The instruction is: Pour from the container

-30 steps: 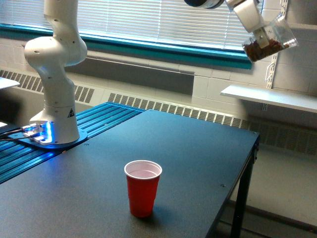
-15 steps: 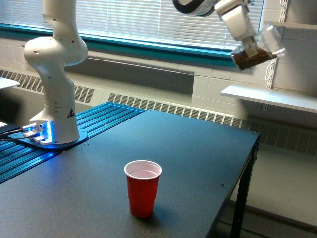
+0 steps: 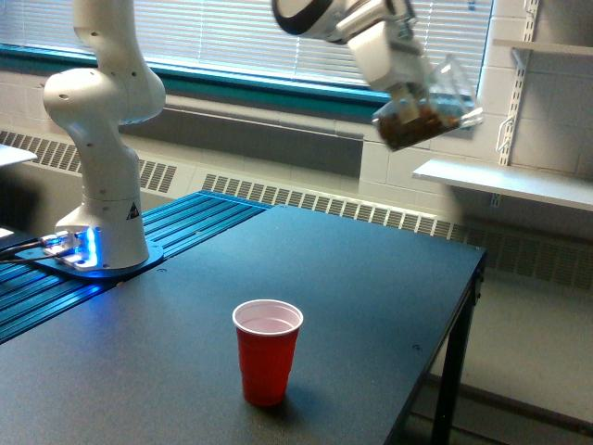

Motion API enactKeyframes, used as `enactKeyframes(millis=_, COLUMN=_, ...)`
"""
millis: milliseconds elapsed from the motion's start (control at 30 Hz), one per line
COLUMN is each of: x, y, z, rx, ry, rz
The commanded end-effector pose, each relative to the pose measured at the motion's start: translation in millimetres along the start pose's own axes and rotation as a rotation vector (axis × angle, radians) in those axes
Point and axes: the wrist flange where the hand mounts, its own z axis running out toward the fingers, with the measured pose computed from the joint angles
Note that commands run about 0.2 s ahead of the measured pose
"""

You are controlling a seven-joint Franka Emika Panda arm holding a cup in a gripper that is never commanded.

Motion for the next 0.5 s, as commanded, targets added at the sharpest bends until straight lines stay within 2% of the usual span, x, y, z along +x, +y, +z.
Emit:
enactKeyframes(millis=33, x=-1.4, y=33.8, z=-2.2, rx=-0.03, ry=0.011, rz=0.032)
enactKeyframes(millis=233, x=-8.0, y=68.3, z=-0.8, rx=-0.072, ry=0.018, rz=0.044)
enactKeyframes(millis=500, x=-18.6, y=113.0, z=3.7, rx=-0.105, ry=-0.002, rz=0.073)
